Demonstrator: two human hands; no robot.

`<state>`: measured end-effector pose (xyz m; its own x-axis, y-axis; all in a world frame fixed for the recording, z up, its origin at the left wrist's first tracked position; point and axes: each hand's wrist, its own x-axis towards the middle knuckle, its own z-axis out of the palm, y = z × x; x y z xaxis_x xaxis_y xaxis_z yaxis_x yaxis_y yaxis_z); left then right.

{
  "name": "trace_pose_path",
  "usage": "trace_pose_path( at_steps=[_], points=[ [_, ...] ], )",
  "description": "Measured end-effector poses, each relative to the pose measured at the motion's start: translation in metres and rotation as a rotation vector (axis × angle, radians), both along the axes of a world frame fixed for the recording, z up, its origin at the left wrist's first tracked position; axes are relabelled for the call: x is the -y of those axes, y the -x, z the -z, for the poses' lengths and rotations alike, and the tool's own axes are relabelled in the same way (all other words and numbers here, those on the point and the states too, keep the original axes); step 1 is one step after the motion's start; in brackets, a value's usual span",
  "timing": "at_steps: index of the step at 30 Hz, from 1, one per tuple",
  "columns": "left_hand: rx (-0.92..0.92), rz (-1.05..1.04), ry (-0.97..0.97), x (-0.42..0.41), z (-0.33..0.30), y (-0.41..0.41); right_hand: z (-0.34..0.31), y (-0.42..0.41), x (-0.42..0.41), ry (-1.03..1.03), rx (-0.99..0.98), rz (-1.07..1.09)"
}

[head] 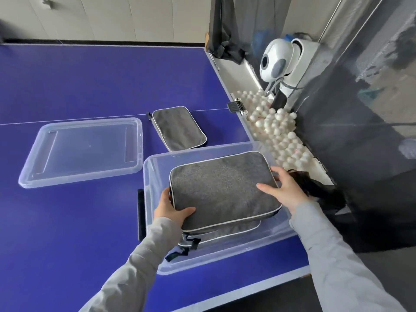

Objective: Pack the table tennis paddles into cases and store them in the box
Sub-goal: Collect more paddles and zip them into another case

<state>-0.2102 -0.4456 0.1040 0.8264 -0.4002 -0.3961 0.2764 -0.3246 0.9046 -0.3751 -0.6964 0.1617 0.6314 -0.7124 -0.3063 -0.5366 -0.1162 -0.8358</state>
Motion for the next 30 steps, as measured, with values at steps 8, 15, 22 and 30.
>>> trace_pose_path(
  at_steps=[8, 15, 22, 30],
  points=[
    [-0.112, -0.053, -0.281, 0.010, 0.026, -0.001, 0.045, -0.018, -0.012, -0.009, -0.187, -0.107],
    [-0.130, -0.088, -0.379, 0.018, 0.034, 0.006, 0.065, -0.018, -0.014, -0.020, -0.275, -0.090],
    [-0.127, -0.037, -0.424, 0.022, 0.038, 0.009, 0.067, -0.018, -0.009, -0.037, -0.304, -0.093],
    [-0.093, -0.003, -0.469, 0.019, 0.036, 0.008, 0.064, -0.017, -0.011, 0.006, -0.342, -0.160]
  ],
)
